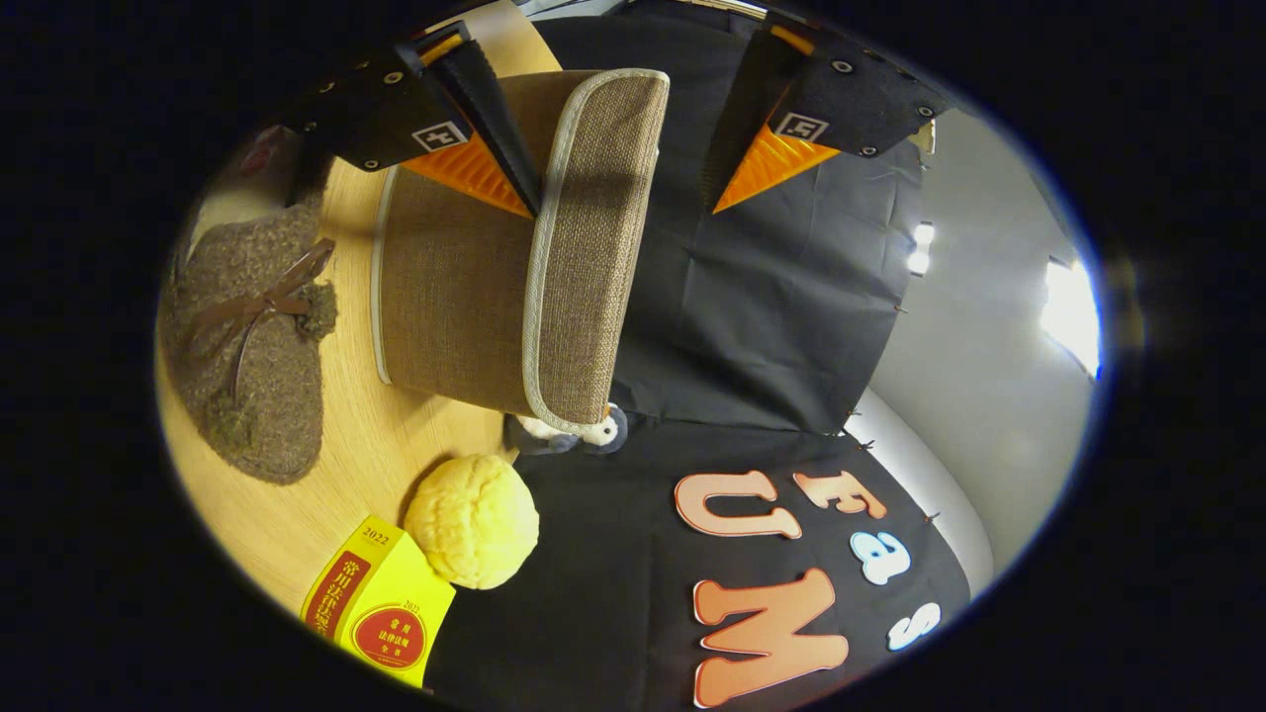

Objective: Open the storage box then place both shoes into the box .Put the left shoe in first, then the right shoe, with the right side of both shoes facing outward in a uniform manner.

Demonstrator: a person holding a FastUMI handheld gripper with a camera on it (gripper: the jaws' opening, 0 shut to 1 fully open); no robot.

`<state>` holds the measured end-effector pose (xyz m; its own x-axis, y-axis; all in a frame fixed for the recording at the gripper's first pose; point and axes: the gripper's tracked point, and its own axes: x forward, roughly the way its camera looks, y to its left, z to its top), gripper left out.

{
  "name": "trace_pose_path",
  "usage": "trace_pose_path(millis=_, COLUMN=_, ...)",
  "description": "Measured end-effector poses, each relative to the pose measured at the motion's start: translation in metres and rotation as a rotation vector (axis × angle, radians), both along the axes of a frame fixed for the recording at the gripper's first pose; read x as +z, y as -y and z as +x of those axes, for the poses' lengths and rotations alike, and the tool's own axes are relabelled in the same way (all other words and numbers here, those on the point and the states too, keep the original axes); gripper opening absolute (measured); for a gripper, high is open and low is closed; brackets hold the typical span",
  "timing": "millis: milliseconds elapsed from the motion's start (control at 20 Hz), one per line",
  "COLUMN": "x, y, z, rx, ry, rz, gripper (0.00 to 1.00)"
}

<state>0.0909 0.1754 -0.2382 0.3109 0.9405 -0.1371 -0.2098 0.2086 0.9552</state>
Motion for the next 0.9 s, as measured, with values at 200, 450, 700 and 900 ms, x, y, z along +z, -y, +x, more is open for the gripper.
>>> trace_pose_path(millis=200, x=-0.006, y=-0.002, z=0.001, rx=0.001, ry=-0.044, rz=-0.017, gripper=0.92)
trace_pose_path(millis=450, x=-0.002, y=0.004, z=-0.001, rx=-0.009, ry=-0.046, rz=0.022, gripper=0.73)
trace_pose_path(millis=700, x=0.023, y=0.005, z=0.002, rx=-0.051, ry=-0.031, rz=0.083, gripper=0.19)
trace_pose_path(millis=900, x=0.041, y=0.008, z=-0.001, rx=-0.090, ry=0.004, rz=0.058, gripper=0.03)
